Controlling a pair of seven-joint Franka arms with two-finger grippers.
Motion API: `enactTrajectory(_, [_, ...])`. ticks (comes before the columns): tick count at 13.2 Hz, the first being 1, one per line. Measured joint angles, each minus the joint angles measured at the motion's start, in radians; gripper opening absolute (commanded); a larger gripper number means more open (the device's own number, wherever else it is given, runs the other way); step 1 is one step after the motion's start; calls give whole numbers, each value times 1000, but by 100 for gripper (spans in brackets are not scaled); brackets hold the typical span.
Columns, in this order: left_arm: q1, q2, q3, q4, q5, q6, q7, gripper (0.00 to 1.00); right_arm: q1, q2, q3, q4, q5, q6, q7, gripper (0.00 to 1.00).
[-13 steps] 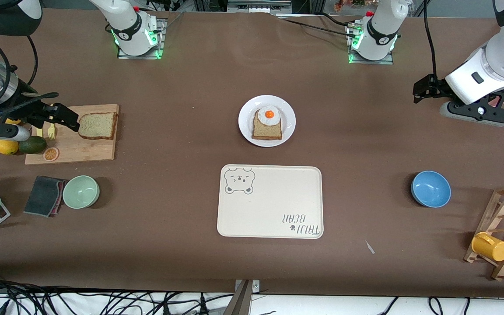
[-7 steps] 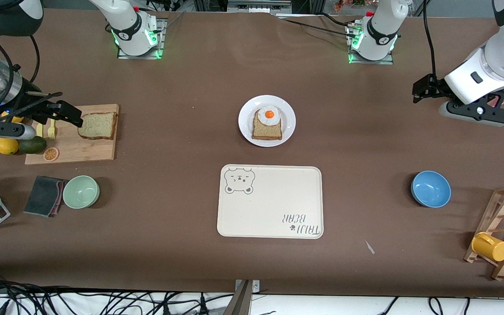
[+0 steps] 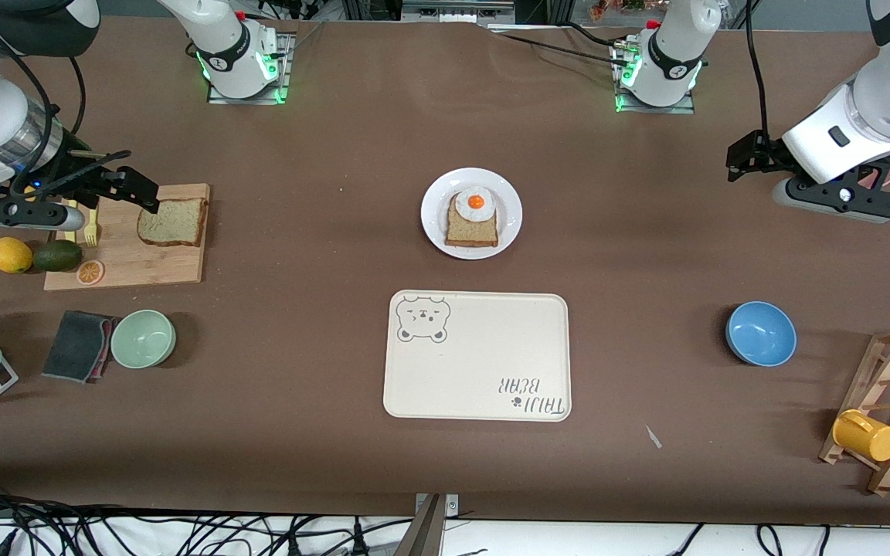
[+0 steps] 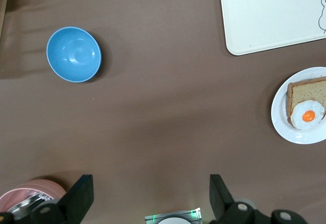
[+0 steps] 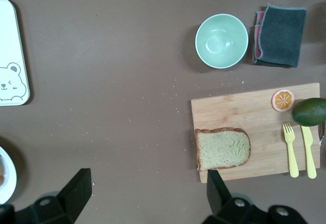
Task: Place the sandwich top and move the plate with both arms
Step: 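Reach the right gripper down to the bread slice on the cutting board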
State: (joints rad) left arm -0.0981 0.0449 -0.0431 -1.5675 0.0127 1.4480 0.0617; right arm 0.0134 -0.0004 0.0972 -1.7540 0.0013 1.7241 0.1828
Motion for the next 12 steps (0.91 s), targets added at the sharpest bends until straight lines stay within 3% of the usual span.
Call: enactTrajectory(12, [0, 0, 0, 5, 0, 0, 1, 100, 3, 9, 4, -57, -7, 22, 0, 100])
